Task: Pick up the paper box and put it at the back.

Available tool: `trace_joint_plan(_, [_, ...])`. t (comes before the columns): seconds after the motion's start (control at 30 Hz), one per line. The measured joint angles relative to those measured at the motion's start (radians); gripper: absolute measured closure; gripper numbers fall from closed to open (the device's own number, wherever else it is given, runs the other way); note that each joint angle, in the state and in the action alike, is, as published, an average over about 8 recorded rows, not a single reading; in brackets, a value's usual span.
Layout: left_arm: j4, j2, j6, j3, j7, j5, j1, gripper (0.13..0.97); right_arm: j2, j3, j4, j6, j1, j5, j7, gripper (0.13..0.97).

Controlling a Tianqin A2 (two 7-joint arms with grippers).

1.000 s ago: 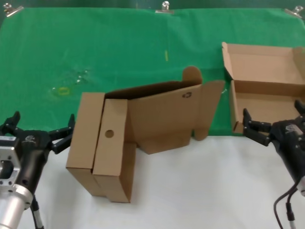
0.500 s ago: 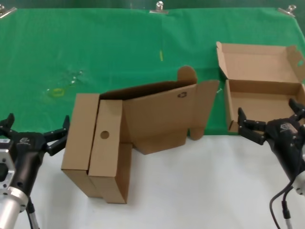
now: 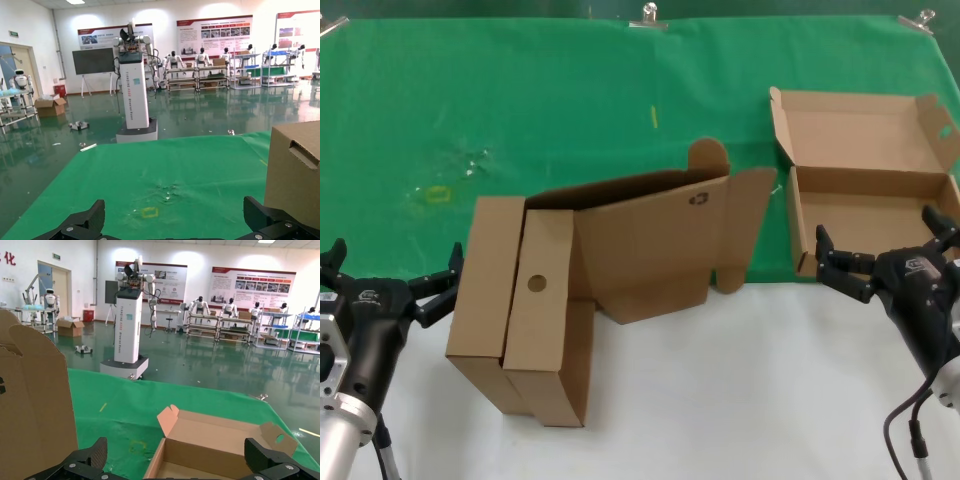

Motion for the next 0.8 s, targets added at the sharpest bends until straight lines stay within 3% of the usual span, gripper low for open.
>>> trace_joint_plan(0.8, [0.0,0.0,0.0,0.0,0.0,0.0,0.0,0.132,0.0,0.0,0.0,0.0,0.0,0.0,0.0,0.129])
